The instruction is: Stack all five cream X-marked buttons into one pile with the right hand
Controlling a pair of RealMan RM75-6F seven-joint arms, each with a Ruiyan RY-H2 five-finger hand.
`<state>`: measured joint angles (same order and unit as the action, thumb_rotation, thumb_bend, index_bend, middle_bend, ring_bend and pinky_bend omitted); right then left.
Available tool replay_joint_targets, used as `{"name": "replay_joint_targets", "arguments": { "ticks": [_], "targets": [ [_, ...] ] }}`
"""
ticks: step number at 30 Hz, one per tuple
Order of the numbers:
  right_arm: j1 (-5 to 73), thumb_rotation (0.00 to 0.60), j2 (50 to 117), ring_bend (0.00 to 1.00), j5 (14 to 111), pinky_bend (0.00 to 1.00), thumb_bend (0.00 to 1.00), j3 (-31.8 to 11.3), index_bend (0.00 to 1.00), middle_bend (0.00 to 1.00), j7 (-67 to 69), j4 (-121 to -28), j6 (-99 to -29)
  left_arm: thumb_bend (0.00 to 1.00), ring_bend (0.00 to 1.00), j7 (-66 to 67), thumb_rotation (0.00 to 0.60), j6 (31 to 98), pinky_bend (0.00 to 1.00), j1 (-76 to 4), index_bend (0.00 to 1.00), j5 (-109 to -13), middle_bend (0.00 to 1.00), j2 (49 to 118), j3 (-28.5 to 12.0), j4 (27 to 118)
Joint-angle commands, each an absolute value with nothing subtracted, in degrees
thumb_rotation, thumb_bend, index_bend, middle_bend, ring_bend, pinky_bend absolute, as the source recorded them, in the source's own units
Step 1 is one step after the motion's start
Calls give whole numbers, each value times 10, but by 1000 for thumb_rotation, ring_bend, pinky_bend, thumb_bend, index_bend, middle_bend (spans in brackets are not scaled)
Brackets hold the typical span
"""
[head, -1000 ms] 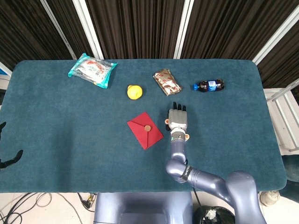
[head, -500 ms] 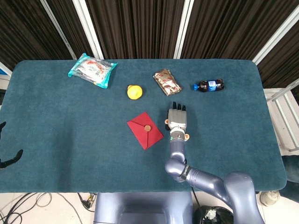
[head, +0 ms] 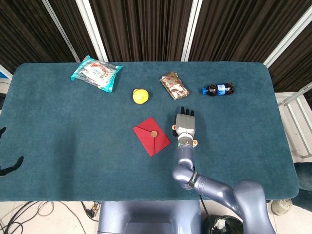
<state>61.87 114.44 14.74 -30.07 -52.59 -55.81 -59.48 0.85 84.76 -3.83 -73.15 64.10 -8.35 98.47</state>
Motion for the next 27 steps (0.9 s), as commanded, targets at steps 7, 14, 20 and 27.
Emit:
{"name": "replay_joint_targets", "arguments": {
  "ticks": [7,14,20,27],
  "targets": [
    [619,600,1147,0,148,0,396,-304,516,0,-527,-553,-592,228,0,11,600,847,0,-39,101,-731,0,641,-84,987],
    [617,600,1147,0,146,0,398,-306,523,0,-529,-552,-590,228,0,13,600,847,0,-39,102,-731,0,641,-83,988],
    [617,600,1147,0,149,0,398,-308,558,0,-527,-553,-591,228,0,13,600,847,0,-39,101,-731,0,641,-83,988],
    [614,600,1143,0,159,0,397,-312,572,0,-515,-562,-593,228,0,10,600,847,0,-38,101,-731,0,640,-83,987]
  ]
}}
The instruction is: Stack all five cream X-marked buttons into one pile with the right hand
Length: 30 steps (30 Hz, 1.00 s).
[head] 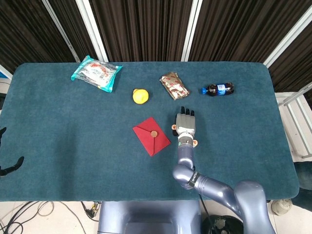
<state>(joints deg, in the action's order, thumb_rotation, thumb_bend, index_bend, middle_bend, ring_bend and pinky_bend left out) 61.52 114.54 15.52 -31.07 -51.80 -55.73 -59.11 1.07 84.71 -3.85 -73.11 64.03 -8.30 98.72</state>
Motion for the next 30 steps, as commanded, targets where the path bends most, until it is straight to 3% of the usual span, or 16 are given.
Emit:
{"name": "replay_joint_targets", "arguments": {
  "ticks": [1,9,23,30],
  "targets": [
    [613,600,1140,0,161,0,397,-312,573,0,-514,-567,-595,228,0,10,600,847,0,-38,101,-731,0,640,-83,987],
    [597,600,1095,0,176,0,398,-313,573,0,-515,-647,-624,228,0,9,600,848,0,-38,101,-733,0,641,-82,984],
    [506,600,913,0,176,0,398,-273,572,0,-529,-937,-688,228,0,14,600,852,0,-38,102,-734,0,643,-83,984],
    [474,600,870,0,195,0,397,-239,572,0,-499,-986,-691,228,0,18,600,855,0,-37,102,-737,0,644,-83,983]
  ]
}}
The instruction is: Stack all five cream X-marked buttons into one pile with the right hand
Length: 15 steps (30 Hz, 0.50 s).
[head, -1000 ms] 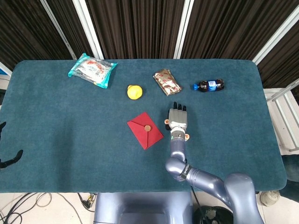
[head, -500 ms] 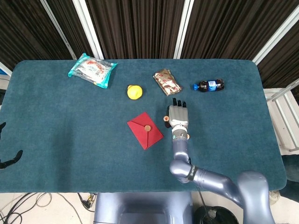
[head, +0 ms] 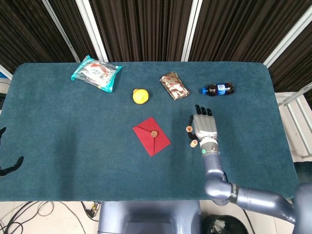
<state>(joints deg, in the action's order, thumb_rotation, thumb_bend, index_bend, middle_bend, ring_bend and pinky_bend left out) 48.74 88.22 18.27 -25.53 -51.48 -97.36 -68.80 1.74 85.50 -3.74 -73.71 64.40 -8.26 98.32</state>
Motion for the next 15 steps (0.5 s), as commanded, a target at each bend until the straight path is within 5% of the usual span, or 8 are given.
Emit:
{"name": "replay_joint_targets", "arguments": {
  "ticks": [1,15],
  "targets": [
    [468,600,867,0,201,0,397,-233,573,0,-492,-988,-691,228,0,18,600,855,0,-37,101,-738,0,644,-82,983],
    [438,600,865,0,281,0,397,-174,573,0,-422,-979,-684,229,0,19,600,856,0,-37,102,-739,0,645,-82,981]
  ]
}}
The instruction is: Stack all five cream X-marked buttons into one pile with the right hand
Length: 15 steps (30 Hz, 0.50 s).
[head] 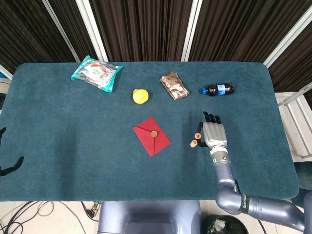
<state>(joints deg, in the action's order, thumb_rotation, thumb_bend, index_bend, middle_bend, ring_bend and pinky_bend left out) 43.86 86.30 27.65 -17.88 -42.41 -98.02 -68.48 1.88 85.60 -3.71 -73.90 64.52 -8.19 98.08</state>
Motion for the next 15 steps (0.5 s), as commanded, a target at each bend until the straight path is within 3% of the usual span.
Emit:
{"name": "replay_joint_targets", "arguments": {
  "ticks": [1,15],
  "targets": [
    [439,600,866,0,282,0,398,-171,573,0,-422,-978,-684,229,0,19,600,856,0,-37,102,-739,0,645,-82,981],
    [444,600,885,0,283,0,397,-153,572,0,-412,-958,-677,229,0,20,600,855,0,-37,102,-739,0,646,-81,980]
  ]
}}
